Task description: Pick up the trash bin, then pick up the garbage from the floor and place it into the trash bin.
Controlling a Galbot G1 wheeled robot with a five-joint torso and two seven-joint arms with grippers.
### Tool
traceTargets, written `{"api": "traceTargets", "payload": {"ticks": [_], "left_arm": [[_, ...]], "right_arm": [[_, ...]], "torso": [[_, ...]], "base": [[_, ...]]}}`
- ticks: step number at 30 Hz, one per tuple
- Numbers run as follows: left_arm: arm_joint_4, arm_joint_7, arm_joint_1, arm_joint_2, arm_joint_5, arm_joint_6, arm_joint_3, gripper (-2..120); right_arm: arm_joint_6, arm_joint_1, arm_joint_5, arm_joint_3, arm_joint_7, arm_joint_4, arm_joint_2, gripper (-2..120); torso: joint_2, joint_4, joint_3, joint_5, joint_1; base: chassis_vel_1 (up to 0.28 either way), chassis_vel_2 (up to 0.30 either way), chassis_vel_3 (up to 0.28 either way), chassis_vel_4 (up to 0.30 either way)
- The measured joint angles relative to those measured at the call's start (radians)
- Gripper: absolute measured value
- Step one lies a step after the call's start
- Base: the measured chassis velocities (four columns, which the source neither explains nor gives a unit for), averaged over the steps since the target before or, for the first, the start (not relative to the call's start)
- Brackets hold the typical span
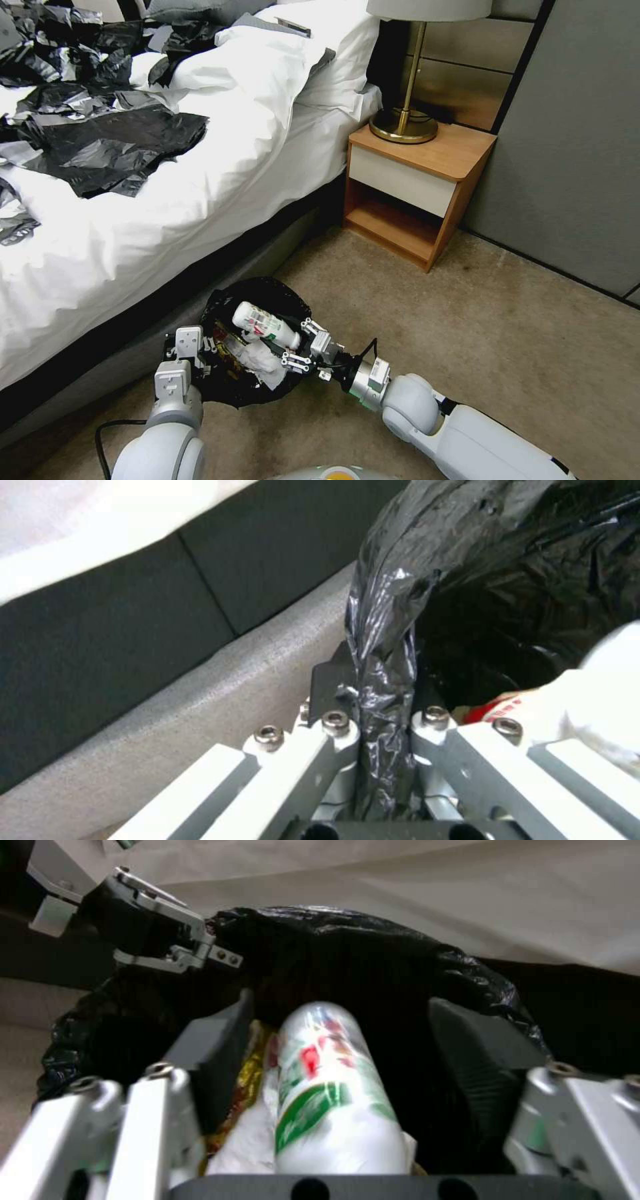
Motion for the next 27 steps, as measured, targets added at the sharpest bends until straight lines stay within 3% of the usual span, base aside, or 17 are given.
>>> {"api": "traceTargets", "payload": {"ticks": [3,11,19,27], "left_arm": [[0.000,0.000,-0.002,0.000,-0.001,0.000,0.000,1],[0.004,0.000,-0.001,0.000,0.000,0.000,0.003,1],[0.005,0.000,0.001,-0.002,0.003,0.000,0.006,1],[0.007,0.001,0.007,-0.002,0.007,-0.001,0.008,1]], "right_arm": [[-0.003,0.001,0.000,0.002,0.000,0.007,-0.004,84],[-0.005,0.009,0.000,0.003,-0.001,0.010,-0.003,107],[-0.009,0.015,-0.003,0.009,-0.002,0.028,-0.002,114],[-0.015,0.021,-0.004,0.065,0.013,0.106,0.004,110]], "torso": [[0.000,0.0000,0.000,0.0000,0.000],[0.000,0.0001,0.000,0.0000,0.000],[0.000,0.0000,0.000,0.0000,0.000],[0.000,0.0001,0.000,0.0000,0.000]], "base": [[0.000,0.000,0.000,0.000],[0.000,0.000,0.000,0.000],[0.000,0.000,0.000,0.000],[0.000,0.000,0.000,0.000]]}}
